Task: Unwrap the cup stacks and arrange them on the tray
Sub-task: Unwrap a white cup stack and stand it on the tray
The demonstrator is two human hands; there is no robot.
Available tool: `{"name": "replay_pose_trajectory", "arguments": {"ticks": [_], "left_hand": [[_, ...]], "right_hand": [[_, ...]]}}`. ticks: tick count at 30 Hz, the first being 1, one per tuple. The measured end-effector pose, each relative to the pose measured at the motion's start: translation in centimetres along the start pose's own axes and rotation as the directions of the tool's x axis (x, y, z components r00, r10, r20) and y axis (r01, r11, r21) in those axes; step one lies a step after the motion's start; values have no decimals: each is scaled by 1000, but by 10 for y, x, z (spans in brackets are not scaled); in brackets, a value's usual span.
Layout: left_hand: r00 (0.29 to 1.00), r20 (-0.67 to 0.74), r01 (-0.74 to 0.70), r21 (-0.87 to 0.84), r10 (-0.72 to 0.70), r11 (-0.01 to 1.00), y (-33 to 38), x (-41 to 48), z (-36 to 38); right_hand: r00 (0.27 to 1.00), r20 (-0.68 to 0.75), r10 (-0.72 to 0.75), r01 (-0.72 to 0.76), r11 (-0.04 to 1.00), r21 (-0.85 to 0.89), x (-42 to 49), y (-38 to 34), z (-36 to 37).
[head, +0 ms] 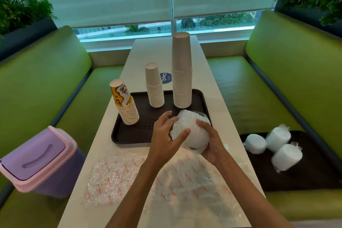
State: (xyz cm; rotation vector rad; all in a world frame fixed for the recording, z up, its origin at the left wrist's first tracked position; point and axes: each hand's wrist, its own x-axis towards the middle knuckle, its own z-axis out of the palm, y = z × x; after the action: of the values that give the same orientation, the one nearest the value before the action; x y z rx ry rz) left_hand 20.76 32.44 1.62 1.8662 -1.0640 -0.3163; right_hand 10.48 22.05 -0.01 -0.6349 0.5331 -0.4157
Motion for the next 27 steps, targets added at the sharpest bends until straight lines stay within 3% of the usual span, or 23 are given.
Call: {"name": "replay_pose_trajectory", "arguments": {"ticks": [4,14,27], "left_hand": [[998,37,-53,-102,57,993,9,1,3],[979,199,103,-261,-51,960,17,3,6],[973,212,162,-359,-89,919,13,4,21]], "right_hand": [[999,42,-17,17,1000,-2,-2,-3,-4],[999,-13,-41,41,999,-35,-4,-10,-10],[997,-36,-66,59,981,-185,-13,-19,-15]]}}
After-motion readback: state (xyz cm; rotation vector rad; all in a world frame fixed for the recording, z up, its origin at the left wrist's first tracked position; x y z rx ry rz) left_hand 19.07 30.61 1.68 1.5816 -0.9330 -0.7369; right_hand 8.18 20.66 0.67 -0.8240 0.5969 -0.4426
